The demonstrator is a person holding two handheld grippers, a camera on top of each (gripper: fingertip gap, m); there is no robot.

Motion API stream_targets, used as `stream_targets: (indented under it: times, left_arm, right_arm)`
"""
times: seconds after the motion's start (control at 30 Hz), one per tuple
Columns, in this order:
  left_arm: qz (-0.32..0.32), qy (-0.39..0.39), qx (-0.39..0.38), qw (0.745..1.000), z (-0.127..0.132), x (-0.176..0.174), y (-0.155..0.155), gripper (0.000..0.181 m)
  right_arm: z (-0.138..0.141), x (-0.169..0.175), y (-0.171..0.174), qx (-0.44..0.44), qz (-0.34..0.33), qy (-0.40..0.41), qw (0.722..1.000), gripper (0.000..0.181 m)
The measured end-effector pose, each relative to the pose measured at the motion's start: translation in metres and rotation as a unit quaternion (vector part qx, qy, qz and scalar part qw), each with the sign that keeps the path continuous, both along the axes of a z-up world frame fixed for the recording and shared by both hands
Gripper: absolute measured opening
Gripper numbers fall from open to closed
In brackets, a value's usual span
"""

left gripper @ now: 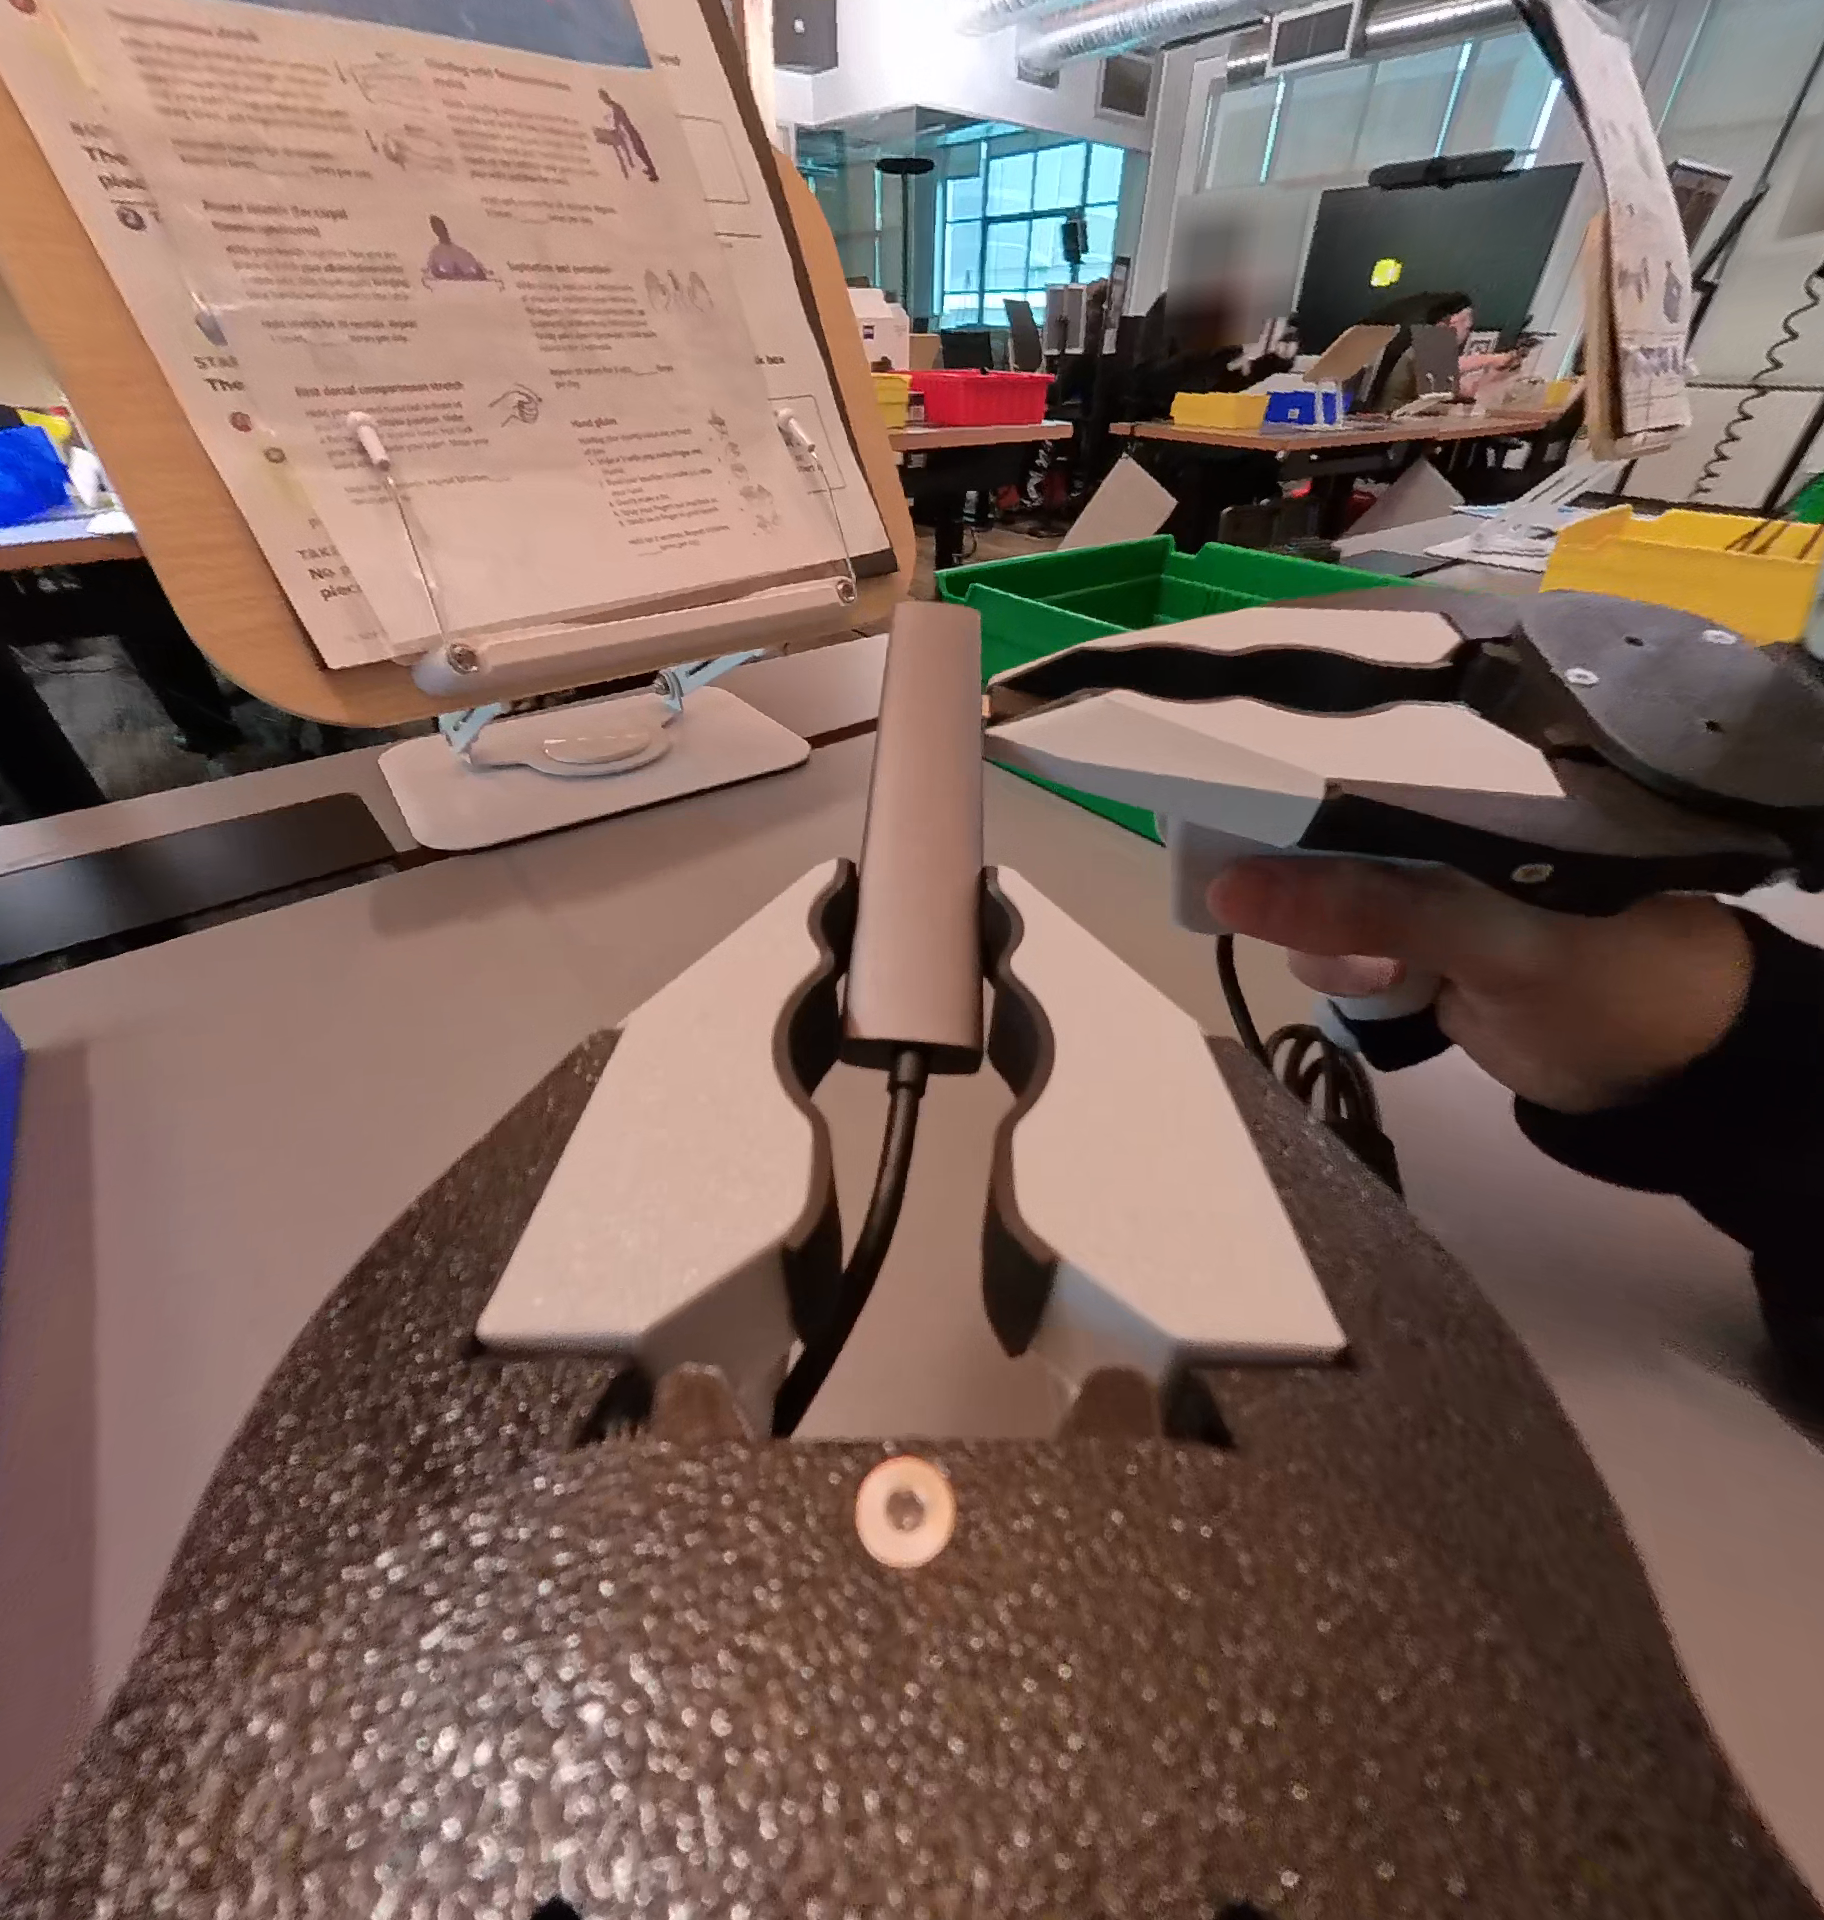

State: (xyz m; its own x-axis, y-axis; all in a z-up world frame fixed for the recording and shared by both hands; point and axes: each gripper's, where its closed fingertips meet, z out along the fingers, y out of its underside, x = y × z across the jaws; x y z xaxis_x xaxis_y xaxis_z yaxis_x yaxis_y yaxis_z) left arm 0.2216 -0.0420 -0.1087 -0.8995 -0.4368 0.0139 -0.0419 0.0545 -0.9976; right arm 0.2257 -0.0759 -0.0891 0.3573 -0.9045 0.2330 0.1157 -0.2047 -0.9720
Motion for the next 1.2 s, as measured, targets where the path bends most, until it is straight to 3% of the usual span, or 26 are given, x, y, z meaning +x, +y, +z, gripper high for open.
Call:
stream_targets:
  times: [0.13, 0.2, 0.3, 0.4, 0.53, 0.63, 0.73, 0.83, 0.9, 1.0, 1.07, 1.13, 1.2]
  left_arm:
    - [0.022, -0.021, 0.007, 1.000, 0.003, 0.002, 0.005, 0.022]
    - [0.117, -0.021, -0.033, 0.992, 0.016, 0.033, 0.037, 0.021]
    - [0.134, -0.010, -0.098, 0.986, 0.043, 0.056, 0.084, 0.021]
    - [0.120, -0.033, -0.090, 0.988, 0.040, 0.049, 0.073, 0.021]
    - [0.073, -0.037, -0.064, 0.995, 0.031, 0.033, 0.046, 0.021]
    - [0.058, -0.023, -0.058, 0.996, 0.025, 0.032, 0.042, 0.021]
    - [0.046, 0.000, -0.070, 0.996, 0.023, 0.033, 0.042, 0.021]
    - [0.039, -0.005, -0.067, 0.997, 0.023, 0.030, 0.039, 0.021]
    - [0.036, -0.009, -0.064, 0.997, 0.022, 0.029, 0.038, 0.021]
    - [0.030, -0.010, -0.063, 0.998, 0.022, 0.027, 0.036, 0.021]
    - [0.030, -0.009, -0.064, 0.997, 0.022, 0.028, 0.037, 0.021]
    - [0.027, -0.006, -0.066, 0.997, 0.021, 0.028, 0.037, 0.021]
    - [0.024, -0.005, -0.068, 0.997, 0.021, 0.027, 0.036, 0.021]
  right_arm:
    - [-0.003, 0.000, 0.002, -0.069, -0.023, 0.022, 0.997, 0.012]
    - [-0.017, -0.011, -0.006, -0.087, -0.009, 0.056, 0.995, 0.012]
    - [0.004, -0.023, -0.027, 0.026, 0.000, 0.009, 1.000, 0.011]
    - [0.034, -0.032, -0.034, 0.046, -0.007, -0.045, 0.998, 0.011]
    - [0.070, -0.048, -0.045, -0.046, -0.032, -0.054, 0.997, 0.011]
    - [0.117, -0.058, -0.092, -0.110, -0.113, -0.055, 0.986, 0.011]
    - [0.161, -0.069, -0.165, -0.143, -0.233, -0.071, 0.959, 0.011]
    - [0.175, -0.069, -0.229, -0.151, -0.306, -0.072, 0.937, 0.012]
    - [0.160, -0.057, -0.253, -0.174, -0.304, -0.058, 0.935, 0.012]
    - [0.101, -0.039, -0.269, -0.147, -0.258, 0.047, 0.954, 0.012]
    - [0.067, -0.035, -0.279, -0.159, -0.256, 0.086, 0.950, 0.011]
    - [0.041, -0.033, -0.274, -0.202, -0.229, 0.102, 0.947, 0.011]
    - [0.010, -0.038, -0.269, -0.239, -0.199, 0.174, 0.934, 0.013]
